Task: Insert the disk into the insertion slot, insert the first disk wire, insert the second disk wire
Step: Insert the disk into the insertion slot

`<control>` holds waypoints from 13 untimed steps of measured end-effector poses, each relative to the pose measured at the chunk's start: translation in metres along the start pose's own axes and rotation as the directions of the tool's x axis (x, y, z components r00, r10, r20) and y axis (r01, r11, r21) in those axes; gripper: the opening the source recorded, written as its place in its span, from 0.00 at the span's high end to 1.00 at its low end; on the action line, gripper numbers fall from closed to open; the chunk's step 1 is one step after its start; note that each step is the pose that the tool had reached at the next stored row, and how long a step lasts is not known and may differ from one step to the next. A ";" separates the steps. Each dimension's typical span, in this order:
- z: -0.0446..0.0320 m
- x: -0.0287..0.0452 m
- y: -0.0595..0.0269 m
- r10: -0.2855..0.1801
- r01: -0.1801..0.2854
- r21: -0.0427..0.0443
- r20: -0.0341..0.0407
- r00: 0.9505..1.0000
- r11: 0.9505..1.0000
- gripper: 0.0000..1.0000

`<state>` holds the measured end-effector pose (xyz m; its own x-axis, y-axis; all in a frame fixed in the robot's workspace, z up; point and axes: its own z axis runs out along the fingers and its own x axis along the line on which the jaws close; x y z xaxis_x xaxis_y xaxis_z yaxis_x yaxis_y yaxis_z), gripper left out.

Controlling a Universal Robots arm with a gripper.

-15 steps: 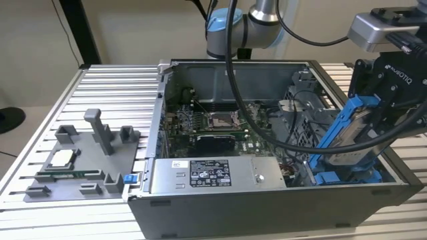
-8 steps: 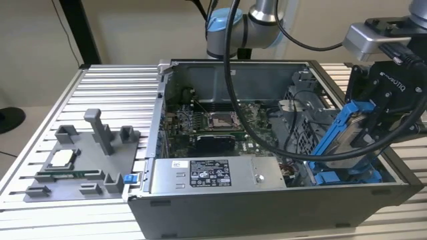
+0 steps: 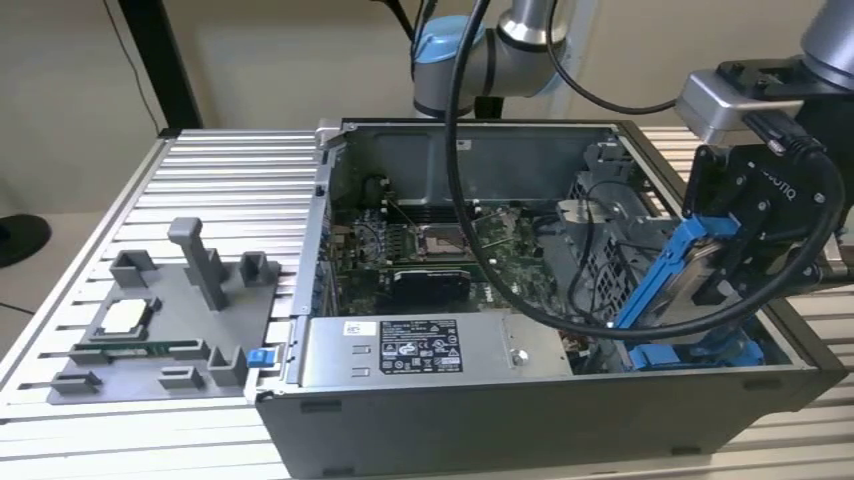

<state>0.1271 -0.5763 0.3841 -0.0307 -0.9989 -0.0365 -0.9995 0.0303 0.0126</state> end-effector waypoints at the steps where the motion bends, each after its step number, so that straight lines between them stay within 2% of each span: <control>1: 0.0015 0.0001 0.0000 0.000 0.000 0.000 0.000 1.000 1.000 1.00; 7: 0.0104 0.0004 -0.0001 0.000 0.000 0.000 0.002 1.000 1.000 1.00; 13: 0.0113 0.0004 -0.0001 0.000 0.000 0.000 0.002 1.000 1.000 1.00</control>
<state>0.1271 -0.5763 0.3728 -0.0309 -0.9988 -0.0380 -0.9995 0.0305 0.0126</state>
